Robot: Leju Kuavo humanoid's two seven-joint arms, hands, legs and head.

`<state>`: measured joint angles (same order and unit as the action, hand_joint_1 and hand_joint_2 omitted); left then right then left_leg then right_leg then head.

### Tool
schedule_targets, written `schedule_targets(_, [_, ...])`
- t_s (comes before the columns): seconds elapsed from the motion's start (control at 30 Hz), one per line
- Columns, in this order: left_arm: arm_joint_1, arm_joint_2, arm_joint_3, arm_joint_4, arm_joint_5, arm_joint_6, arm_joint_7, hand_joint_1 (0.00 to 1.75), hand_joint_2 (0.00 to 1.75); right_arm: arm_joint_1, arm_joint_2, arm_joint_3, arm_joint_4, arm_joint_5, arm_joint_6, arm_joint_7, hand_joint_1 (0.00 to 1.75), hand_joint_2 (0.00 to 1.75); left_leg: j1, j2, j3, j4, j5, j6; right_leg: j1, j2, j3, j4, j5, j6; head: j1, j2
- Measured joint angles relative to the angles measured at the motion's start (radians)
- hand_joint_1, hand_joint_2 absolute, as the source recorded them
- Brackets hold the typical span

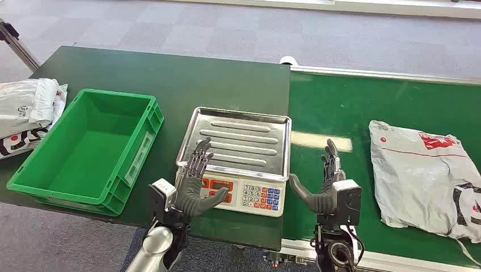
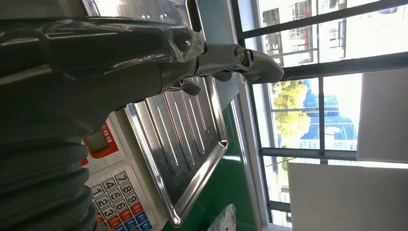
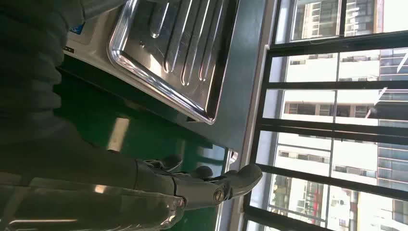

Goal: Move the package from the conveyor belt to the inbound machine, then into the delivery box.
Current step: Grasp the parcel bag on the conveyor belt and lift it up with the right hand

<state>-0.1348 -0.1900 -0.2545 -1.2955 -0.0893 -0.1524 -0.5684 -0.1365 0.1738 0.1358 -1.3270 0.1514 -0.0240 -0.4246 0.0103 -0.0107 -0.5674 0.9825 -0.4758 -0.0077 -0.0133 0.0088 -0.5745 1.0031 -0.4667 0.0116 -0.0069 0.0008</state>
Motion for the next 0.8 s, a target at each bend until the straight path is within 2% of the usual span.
schedule_targets(0.13, [0.0,0.0,0.0,0.0,0.001,0.0,0.0,0.0,1.75,-0.001,-0.002,0.0,0.005,0.021,-0.023,-0.001,0.0,1.75,0.0,0.0,0.0,0.0,0.0,0.0,0.0,0.0,0.0,0.0,0.0,0.0,0.0,0.0])
schedule_targets(0.33, [0.002,0.0,0.001,-0.001,0.002,0.004,0.0,0.0,1.75,-0.004,-0.002,-0.003,0.006,0.109,-0.165,0.001,0.0,1.75,0.0,0.0,0.0,0.0,0.0,0.0,0.0,0.0,0.0,0.0,0.0,0.0,0.0,0.0])
schedule_targets(0.63, [0.002,0.0,0.002,-0.001,0.002,0.008,0.0,0.0,1.75,-0.013,-0.012,-0.014,0.006,0.134,-0.19,0.009,0.0,1.75,0.0,0.0,0.0,0.0,0.0,0.0,0.0,0.0,0.0,0.0,0.0,0.0,0.0,0.0])
schedule_targets(0.8, [0.002,0.001,0.002,0.0,0.002,0.008,0.0,0.0,1.75,-0.035,-0.025,-0.043,0.031,0.205,-0.237,0.036,0.0,1.75,0.0,0.0,0.0,0.0,0.0,0.0,0.0,0.0,0.0,0.0,0.0,0.0,0.0,0.0])
